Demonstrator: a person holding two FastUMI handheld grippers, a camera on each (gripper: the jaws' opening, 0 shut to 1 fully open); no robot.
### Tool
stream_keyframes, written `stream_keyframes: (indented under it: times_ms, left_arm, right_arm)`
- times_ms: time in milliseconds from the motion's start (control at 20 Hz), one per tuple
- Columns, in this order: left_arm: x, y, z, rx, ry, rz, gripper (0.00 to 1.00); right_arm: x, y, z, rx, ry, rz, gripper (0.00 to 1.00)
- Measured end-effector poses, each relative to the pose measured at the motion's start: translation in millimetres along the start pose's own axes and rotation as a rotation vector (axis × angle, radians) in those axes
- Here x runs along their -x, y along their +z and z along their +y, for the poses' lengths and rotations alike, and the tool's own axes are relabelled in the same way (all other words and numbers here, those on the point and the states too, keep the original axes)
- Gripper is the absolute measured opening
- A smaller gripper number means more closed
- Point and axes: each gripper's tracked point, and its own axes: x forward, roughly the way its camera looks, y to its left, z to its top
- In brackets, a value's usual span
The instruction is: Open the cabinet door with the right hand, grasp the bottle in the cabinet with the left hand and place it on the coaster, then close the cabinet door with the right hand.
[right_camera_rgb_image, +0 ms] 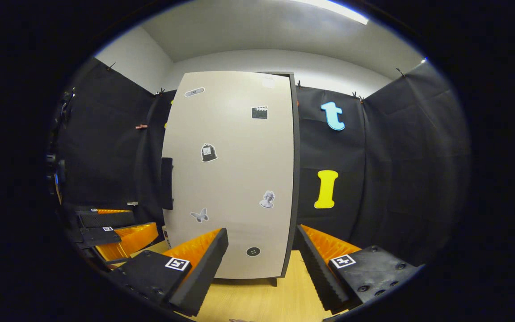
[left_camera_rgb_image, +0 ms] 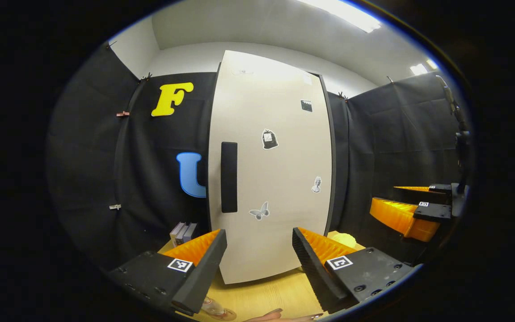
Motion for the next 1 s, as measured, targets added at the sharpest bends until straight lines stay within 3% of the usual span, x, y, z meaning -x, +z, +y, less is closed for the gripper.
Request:
stream_keyframes:
  times_ms: [300, 1000]
  left_arm:
    - [1, -3, 4, 0.007, 0.010, 0.011, 0.93]
    - [2, -4, 3, 0.004, 0.014, 0.018, 0.93]
  right_arm:
    - [3, 0, 14, 0.002, 0.056, -0.003, 0.98]
    - [-2, 4, 17, 0.069, 0.058, -0.028, 0.95]
